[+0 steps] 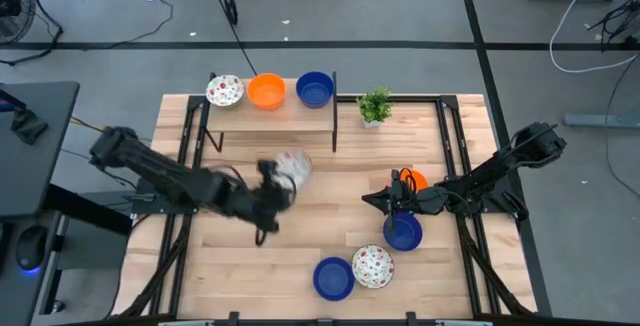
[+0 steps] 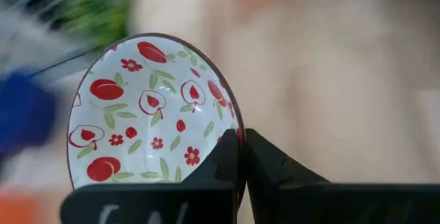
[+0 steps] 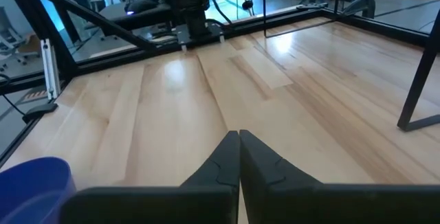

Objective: Pick & Place Mini bowls
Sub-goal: Stack the white bowl on top of the white bowl on the shelf

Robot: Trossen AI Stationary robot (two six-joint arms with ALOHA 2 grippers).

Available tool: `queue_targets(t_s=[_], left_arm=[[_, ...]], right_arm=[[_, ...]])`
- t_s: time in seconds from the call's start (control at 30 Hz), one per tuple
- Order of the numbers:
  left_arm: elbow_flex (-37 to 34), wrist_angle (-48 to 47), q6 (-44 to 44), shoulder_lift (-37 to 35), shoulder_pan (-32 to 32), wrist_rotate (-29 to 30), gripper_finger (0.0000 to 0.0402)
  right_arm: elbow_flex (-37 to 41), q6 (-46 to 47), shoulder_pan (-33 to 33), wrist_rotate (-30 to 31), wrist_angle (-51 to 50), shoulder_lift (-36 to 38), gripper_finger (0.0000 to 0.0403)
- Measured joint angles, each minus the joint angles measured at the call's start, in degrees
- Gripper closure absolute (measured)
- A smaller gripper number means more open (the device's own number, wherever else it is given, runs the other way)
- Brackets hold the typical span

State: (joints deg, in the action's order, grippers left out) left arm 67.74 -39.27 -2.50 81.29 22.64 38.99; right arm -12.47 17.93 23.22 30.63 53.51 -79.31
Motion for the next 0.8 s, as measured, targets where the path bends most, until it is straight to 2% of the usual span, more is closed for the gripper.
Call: queue_targets(t_s=[0.07,0.23,0.4,0.57,0.8], left_arm=[[5.3,-9.2,-1.9,-1.6,-2.7,2.1,0.0391],[18.8,-29.4,-4.4,-2.4,-13.1,2.7,0.0391],[23.8,-39.7,-3.1,-2.4,-25.4,-0.1,0.0391],[23.3,-44.3,0.3,-2.4,-36.3,-3.0,0.0391],[21.4,-41.2,7.7,-2.3,-48.8,-7.5,0.039]], right_arm=[[0.0,0.0,0.0,0.0,-0.1,0.0,0.0396],[0.0,0.0,0.0,0.0,-0.1,0.0,0.0396],[0.0,0.0,0.0,0.0,-0.2,0.0,0.0396],[0.0,0.0,0.0,0.0,-0.3,0.0,0.0396],[0.0,0.1,0.0,0.0,-0.3,0.0,0.0396]])
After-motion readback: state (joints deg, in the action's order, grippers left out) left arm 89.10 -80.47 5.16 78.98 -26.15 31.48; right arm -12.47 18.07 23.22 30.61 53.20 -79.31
